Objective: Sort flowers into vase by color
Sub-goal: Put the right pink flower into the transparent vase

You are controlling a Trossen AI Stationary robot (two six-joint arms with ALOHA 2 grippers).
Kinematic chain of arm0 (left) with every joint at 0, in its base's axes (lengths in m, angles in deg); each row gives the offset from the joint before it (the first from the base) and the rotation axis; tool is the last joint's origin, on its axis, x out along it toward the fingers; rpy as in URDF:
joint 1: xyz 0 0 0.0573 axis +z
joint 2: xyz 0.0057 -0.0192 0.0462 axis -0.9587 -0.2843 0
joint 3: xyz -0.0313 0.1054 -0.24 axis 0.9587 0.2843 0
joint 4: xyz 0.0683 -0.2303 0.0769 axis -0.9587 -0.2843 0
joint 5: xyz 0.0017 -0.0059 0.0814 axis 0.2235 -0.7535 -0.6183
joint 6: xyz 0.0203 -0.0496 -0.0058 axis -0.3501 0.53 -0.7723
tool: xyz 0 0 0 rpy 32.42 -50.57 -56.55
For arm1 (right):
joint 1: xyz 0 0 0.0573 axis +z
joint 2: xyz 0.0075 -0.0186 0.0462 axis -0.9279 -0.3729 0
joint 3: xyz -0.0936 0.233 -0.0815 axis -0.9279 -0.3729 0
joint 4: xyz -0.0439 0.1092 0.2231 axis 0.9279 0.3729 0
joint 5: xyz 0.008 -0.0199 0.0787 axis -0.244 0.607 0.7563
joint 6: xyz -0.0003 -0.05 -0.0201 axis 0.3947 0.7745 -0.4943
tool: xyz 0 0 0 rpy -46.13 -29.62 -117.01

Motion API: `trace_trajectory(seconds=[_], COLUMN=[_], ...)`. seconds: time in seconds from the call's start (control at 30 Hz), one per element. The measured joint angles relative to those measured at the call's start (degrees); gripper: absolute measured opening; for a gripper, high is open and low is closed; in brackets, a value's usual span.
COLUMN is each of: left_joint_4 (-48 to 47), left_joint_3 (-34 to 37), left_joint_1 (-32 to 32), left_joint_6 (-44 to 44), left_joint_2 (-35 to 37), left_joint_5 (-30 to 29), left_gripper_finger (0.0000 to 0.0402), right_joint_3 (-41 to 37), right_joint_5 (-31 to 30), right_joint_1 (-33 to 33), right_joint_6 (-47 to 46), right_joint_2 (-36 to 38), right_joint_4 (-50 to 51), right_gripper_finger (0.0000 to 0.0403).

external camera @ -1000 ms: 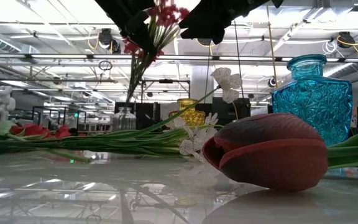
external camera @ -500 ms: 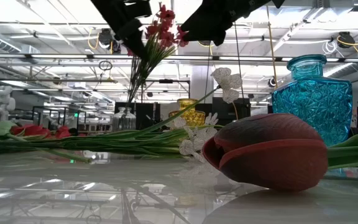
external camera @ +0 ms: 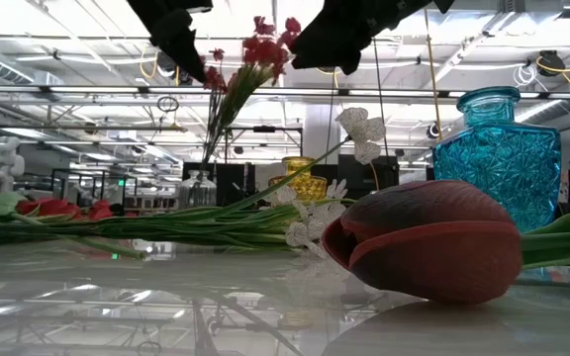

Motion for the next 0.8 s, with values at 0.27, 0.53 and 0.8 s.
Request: trace_trajectory(seconds=[0.27,0.53,0.8], left_joint_4=[-5.5,1.1,13.4], left_joint_3=[0.4,10.1,17.1], left_joint_1=[-0.4,-3.5,-7.0], left_joint_6=[10.8,15.2,16.0], left_joint_2=[4.4,10.7,14.5], left_joint_5=[0.1,0.5,0.7], left_gripper_finger=[0.0221,0.0221,0.0221], right_joint_3=[0.0,0.0,0.0], right_joint_5=[-14.6,-14.2,-11.2], right_joint_1=[-0.7,-4.7,-8.1], right_joint_6=[3.1,3.8,3.8], right_joint_2=[-0.2,-2.4,-3.9], right_joint_4=[-5.7,-12.7,-15.4], right_gripper_finger=[0.0199,0.0195,0.0136])
